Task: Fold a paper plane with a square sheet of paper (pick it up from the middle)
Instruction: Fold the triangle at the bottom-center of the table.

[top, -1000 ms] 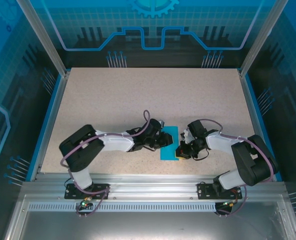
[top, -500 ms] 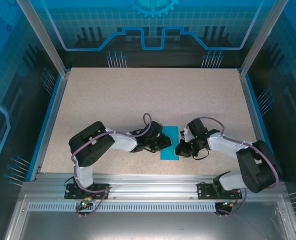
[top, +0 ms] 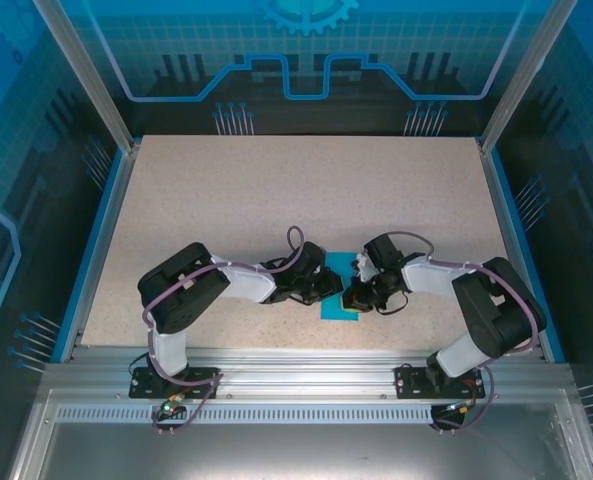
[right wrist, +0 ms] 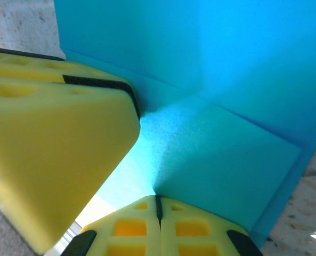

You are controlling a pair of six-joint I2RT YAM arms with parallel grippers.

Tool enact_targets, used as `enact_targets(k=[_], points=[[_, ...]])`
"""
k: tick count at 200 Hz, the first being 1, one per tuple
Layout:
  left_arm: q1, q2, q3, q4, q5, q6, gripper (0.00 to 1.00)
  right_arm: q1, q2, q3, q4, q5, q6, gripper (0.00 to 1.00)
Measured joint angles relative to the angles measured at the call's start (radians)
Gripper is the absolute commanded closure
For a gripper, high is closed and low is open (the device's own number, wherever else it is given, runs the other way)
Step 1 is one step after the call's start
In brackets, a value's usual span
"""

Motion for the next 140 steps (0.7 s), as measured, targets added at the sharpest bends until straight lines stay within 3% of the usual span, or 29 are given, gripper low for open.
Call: enact_targets(k=[63, 120, 140], points=[[-0.005, 0.000, 0.007, -0.024, -0.004, 0.002, 0.84, -0.041, -0.165, -0.138, 0.005, 0.019, 0.021, 0.90], [-0.005, 0.000, 0.010, -0.030, -0.006, 0.003, 0.83, -0.089, -0.303, -0.182, -0.127, 0.038, 0.026, 0.85], [-0.005, 0.000, 0.015, -0.039, -0.006, 0.009, 0.82, -0.094, -0.367, -0.182, -0.177, 0.049, 0.021, 0.73]])
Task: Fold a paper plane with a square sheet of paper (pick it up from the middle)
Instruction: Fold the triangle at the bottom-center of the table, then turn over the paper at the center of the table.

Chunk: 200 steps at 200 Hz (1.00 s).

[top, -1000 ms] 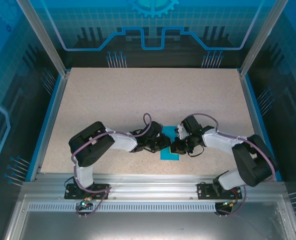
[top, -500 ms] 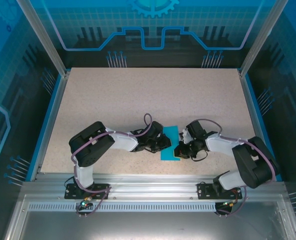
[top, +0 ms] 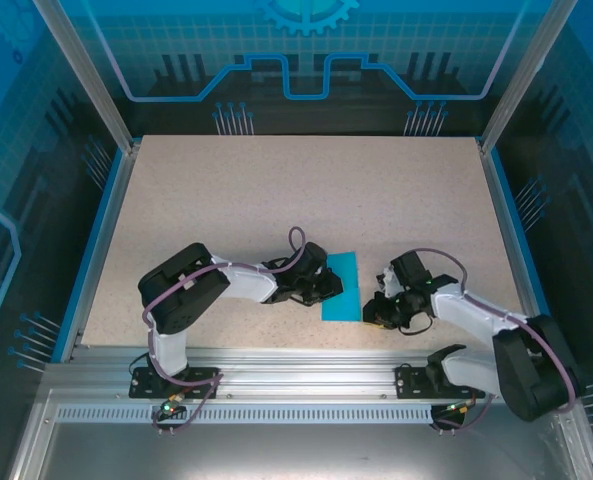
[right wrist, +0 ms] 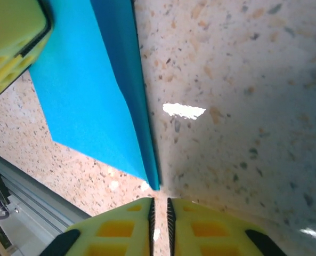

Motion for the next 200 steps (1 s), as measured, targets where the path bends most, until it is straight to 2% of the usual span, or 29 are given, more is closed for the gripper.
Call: enact_targets(k=[22, 46, 76, 107, 130, 161, 200], points=[[0.000, -0.002, 0.008, -0.014, 0.000, 0.016, 0.77, -0.004, -0.065, 0.005, -0.028, 0.021, -0.011, 0.64], [0.000, -0.023, 0.012, -0.056, -0.003, 0.041, 0.72, -0.008, -0.066, 0.034, -0.034, 0.035, -0.011, 0.61], [0.000, -0.082, 0.013, -0.123, -0.010, 0.072, 0.68, -0.008, 0.003, 0.069, 0.004, 0.028, -0.021, 0.54], [0.000, -0.129, 0.024, -0.156, -0.013, 0.096, 0.69, -0.009, 0.085, 0.084, 0.056, 0.001, -0.038, 0.52], [0.000, -0.132, 0.031, -0.167, -0.011, 0.103, 0.69, -0.009, 0.153, 0.100, 0.086, -0.021, -0.055, 0.53], [0.000, -0.118, 0.056, -0.178, -0.007, 0.106, 0.72, -0.009, 0.229, 0.119, 0.123, -0.044, -0.075, 0.62], [0.000, -0.071, 0.085, -0.182, -0.004, 0.103, 0.75, -0.011, 0.247, 0.127, 0.119, -0.048, -0.079, 0.64]])
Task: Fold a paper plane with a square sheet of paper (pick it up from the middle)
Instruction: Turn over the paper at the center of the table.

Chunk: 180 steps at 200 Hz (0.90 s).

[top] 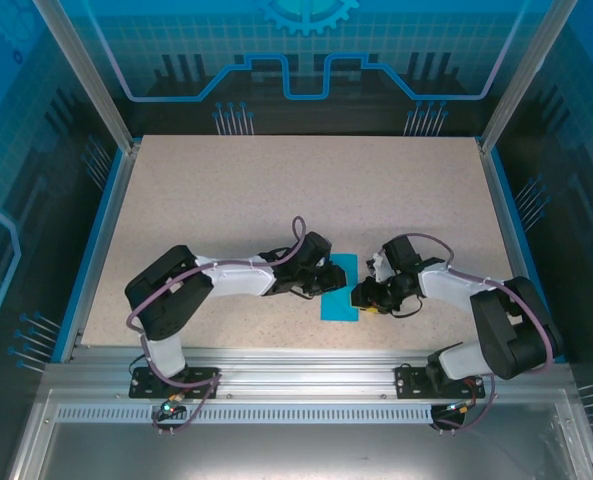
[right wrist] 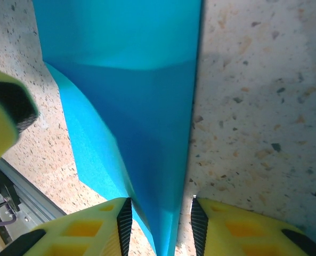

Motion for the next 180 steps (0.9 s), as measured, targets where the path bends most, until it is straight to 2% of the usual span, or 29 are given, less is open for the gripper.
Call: enact_targets(k=[67, 147, 180], points=[[0.000, 0.032, 0.000, -0.024, 0.000, -0.002, 0.76, -0.011, 0.023, 0.004, 0.002, -0.017, 0.008, 0.70], [0.000, 0.037, 0.000, -0.024, 0.000, -0.002, 0.78, -0.011, 0.032, 0.004, 0.018, -0.033, 0.028, 0.70], [0.000, 0.055, 0.000, -0.024, 0.000, -0.006, 0.78, -0.009, 0.050, 0.004, 0.093, -0.064, 0.039, 0.70]])
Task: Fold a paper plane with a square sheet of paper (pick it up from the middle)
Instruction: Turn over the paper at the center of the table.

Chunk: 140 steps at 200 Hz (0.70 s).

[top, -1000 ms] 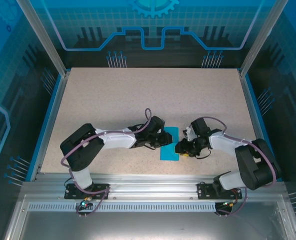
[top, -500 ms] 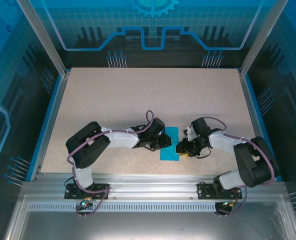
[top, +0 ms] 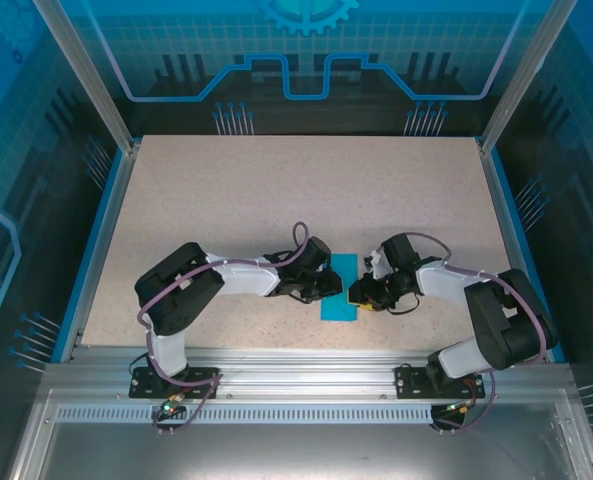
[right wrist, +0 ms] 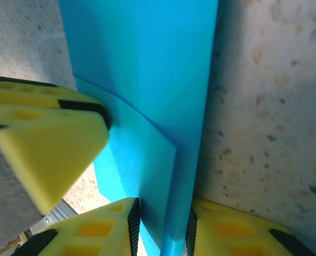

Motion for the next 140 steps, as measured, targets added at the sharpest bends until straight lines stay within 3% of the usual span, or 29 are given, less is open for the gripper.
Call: enact_targets(k=[37, 87, 114, 140], points=[[0.000, 0.006, 0.000, 0.003, 0.000, -0.002, 0.78, 0.000, 0.000, 0.000, 0.039, -0.006, 0.005, 0.76], [0.000, 0.001, -0.005, 0.012, -0.001, -0.003, 0.77, 0.000, -0.006, -0.001, 0.028, 0.002, -0.001, 0.99], [0.000, -0.082, -0.056, 0.014, -0.033, -0.004, 0.74, 0.003, -0.053, 0.019, -0.043, 0.023, -0.024, 0.99], [0.002, -0.260, -0.122, -0.023, -0.123, -0.003, 0.72, 0.055, -0.146, 0.143, -0.233, 0.172, -0.058, 0.98]])
